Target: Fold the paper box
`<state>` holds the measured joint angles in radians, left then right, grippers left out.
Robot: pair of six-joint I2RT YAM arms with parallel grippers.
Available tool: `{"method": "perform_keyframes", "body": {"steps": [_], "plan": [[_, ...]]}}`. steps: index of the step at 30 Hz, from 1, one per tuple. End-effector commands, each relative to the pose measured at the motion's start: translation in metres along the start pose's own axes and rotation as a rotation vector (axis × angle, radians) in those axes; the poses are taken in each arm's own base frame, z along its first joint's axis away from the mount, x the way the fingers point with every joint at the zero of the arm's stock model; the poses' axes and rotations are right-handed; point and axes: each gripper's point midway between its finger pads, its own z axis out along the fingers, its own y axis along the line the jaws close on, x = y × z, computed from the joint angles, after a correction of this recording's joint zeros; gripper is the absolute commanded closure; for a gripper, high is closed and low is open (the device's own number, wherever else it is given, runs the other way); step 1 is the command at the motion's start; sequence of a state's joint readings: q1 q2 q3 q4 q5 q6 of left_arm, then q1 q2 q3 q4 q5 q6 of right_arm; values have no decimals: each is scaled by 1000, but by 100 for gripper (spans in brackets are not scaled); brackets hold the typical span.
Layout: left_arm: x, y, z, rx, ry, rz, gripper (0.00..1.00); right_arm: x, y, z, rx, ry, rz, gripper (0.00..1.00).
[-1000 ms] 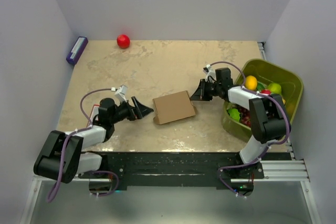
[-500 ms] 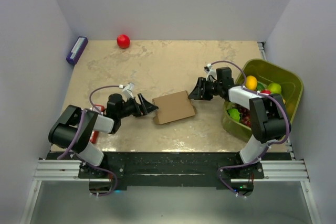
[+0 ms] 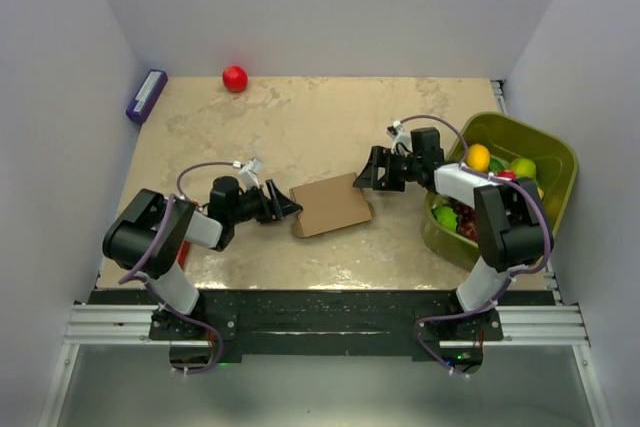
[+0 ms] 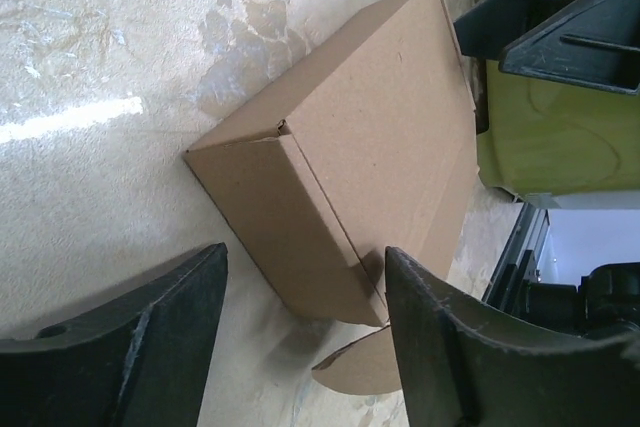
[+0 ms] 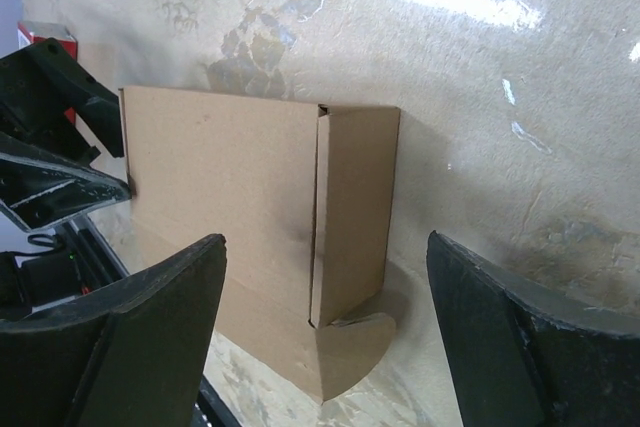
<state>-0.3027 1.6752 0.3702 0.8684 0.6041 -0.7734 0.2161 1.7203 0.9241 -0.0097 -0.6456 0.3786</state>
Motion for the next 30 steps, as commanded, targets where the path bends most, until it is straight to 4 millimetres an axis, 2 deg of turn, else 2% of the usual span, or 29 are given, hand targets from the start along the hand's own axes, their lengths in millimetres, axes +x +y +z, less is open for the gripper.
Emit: {"method": "perform_keyframes", "body": {"steps": [1,7,10,18,22,27,30], "plan": [[-12,-5,7,24,-24,63,35,43,-23,19,14,130,54,15],[-10,-2,10,21,-16,59,43,53,-26,29,16,168,59,14],[-9,-1,11,26,-10,57,46,53,-27,27,41,161,55,14],[-12,-5,10,34,-22,67,49,24,-11,8,107,98,-20,14],[-12,-1,9,10,-21,77,51,11,1,1,166,75,-71,13],[-16,6,7,-36,-42,106,53,-4,9,3,188,69,-92,12],[-18,6,4,-46,-53,116,54,1,9,13,169,107,-82,12]]}}
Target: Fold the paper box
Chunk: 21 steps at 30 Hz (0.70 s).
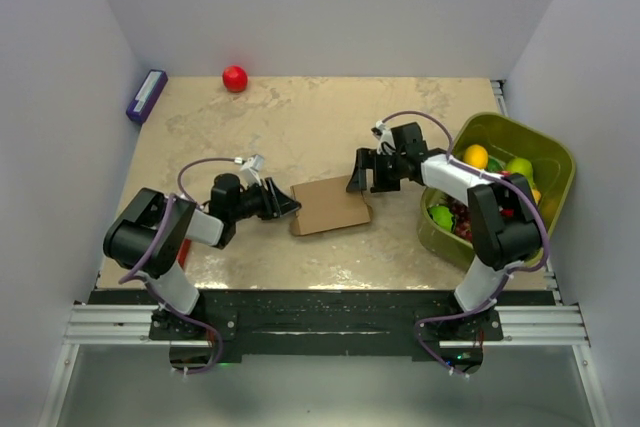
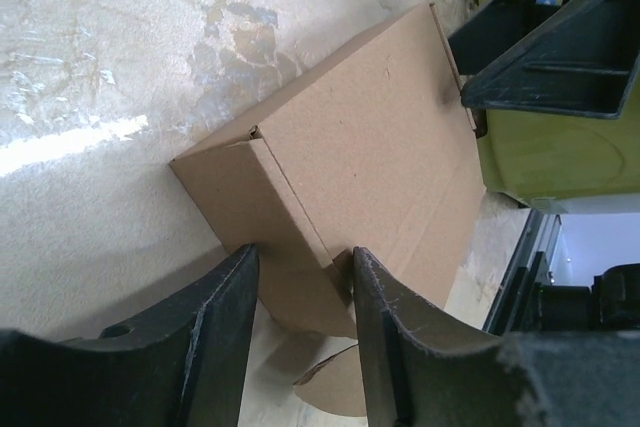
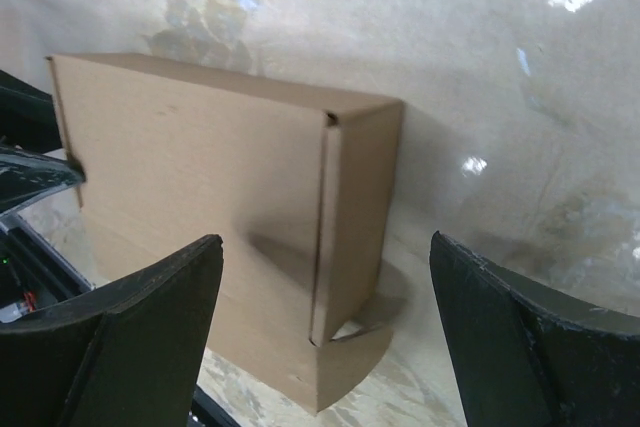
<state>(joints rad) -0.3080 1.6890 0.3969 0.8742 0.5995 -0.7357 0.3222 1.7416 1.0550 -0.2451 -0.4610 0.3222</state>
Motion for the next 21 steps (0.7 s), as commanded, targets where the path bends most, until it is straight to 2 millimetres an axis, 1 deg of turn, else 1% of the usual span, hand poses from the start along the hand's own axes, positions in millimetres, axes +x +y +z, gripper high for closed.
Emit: {"method": "perform_keyframes", "body": {"steps": [1,2,5,7,9,11,17,19,20,21], "plan": [[-10,8,-2,-59,-40,65,54,-8,1,7,22,14,-20,12],[-14,7,-3,-60,-53,71,54,-6,5,10,30,20,-38,12],[-16,9,-7,-70,-65,76,54,-7,10,12,57,26,-67,12],[-17,9,-9,-73,-73,76,55,-8,11,15,54,28,-60,12],[-18,10,-11,-80,-81,76,55,-3,9,21,41,53,-51,12],[-23,8,-14,-84,-98,82,55,3,11,27,13,75,-35,12],[-32,2,-28,-99,-130,99,55,21,37,41,-103,107,-23,12],[-32,1,-34,-106,-140,99,52,22,45,46,-136,109,-14,13],[-32,4,-38,-117,-148,98,51,25,51,49,-147,114,-16,13],[-28,7,-42,-130,-144,91,49,23,55,52,-160,106,-19,13]]}}
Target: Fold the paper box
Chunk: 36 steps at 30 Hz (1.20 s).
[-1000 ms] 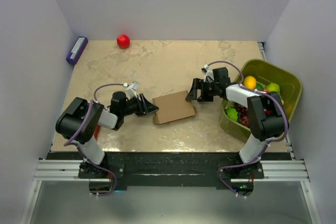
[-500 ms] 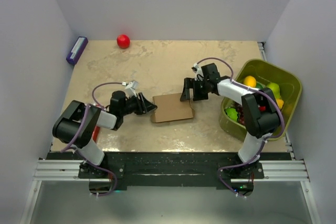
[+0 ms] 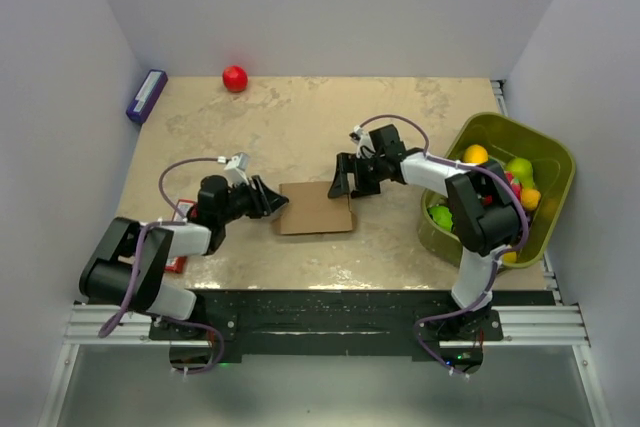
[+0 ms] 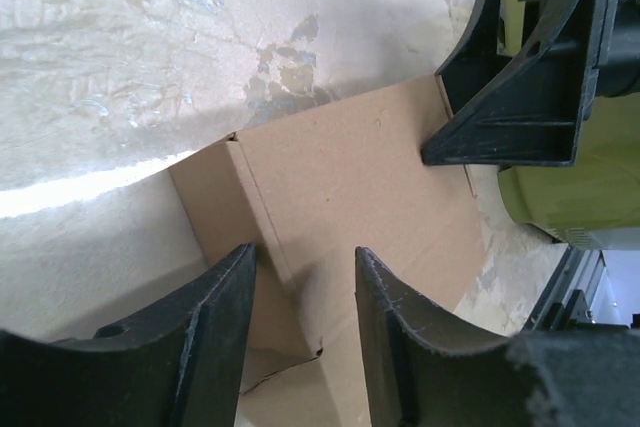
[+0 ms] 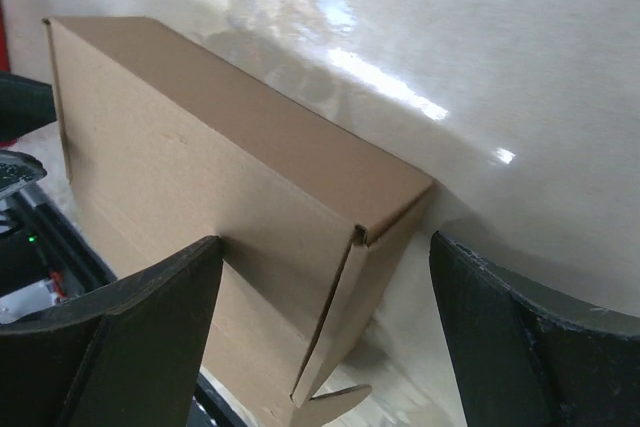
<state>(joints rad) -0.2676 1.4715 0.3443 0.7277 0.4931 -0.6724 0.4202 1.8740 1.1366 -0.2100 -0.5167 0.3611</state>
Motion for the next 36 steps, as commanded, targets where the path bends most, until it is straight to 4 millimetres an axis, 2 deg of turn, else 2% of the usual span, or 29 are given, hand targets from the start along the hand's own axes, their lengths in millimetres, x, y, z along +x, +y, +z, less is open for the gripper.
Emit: {"method": "perform_keyframes", "body": {"steps": [1,3,7,14,20,32,34,35,36], "plan": [[-5,7,-17,-40,-45,31,48,11,21,20,-84,27,8,13],[1,18,-24,-73,-43,19,46,9,26,23,-102,21,9,13],[10,29,-32,-92,-34,-8,47,14,21,30,-105,36,24,12],[18,28,-29,-62,-4,-19,53,39,13,39,-139,77,55,12],[20,26,-29,-38,-4,-27,58,52,23,41,-233,101,57,12],[19,16,-29,21,-27,-25,66,45,56,30,-400,91,64,19],[14,10,-32,45,-54,0,67,45,51,32,-362,89,56,19],[16,8,-35,51,-60,4,67,52,44,32,-311,119,74,17],[14,6,-36,60,-75,14,67,44,35,36,-247,92,58,16]]}}
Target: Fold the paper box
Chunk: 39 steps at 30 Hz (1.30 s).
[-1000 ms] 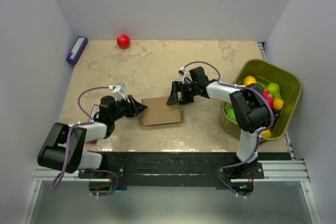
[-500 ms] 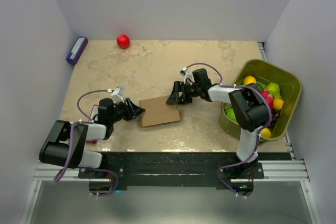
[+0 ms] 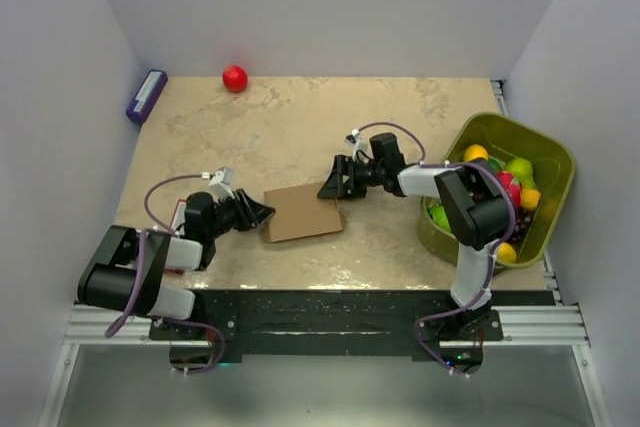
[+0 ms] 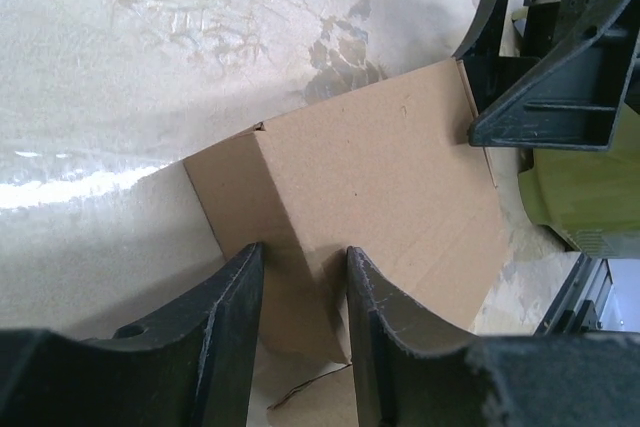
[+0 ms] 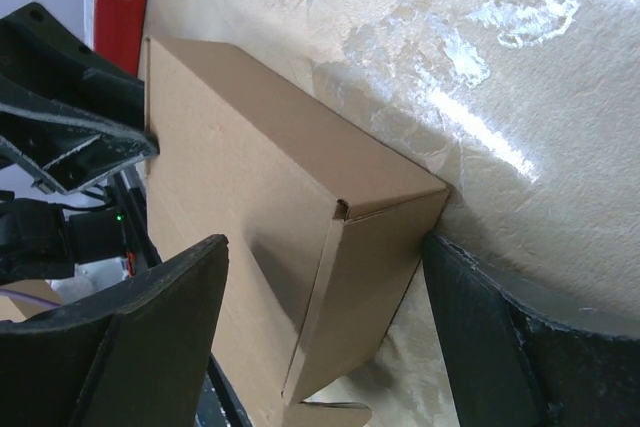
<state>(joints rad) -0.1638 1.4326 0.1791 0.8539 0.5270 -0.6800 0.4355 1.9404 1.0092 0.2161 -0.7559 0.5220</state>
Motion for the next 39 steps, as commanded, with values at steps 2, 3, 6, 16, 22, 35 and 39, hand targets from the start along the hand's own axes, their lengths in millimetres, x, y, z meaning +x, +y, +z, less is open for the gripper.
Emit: {"method": "perform_keyframes", "body": {"steps": [2,3,6,16,22,35,39], "plan": [[-5,-26,-10,110,-48,71,67,44,-12,10,80,149,60,14],[-6,-28,-10,116,-52,77,67,46,-12,11,72,158,66,15],[-8,-30,-10,125,-56,81,67,51,-11,15,42,157,86,24],[-18,-32,-11,94,-58,71,41,51,5,8,-14,144,96,63],[-37,-45,-23,81,-94,84,12,45,5,0,-50,127,122,77],[-49,-44,-52,4,-97,49,1,17,30,-30,-143,73,96,80],[-43,-42,-54,12,-84,12,0,11,35,-36,-150,56,85,80]]}}
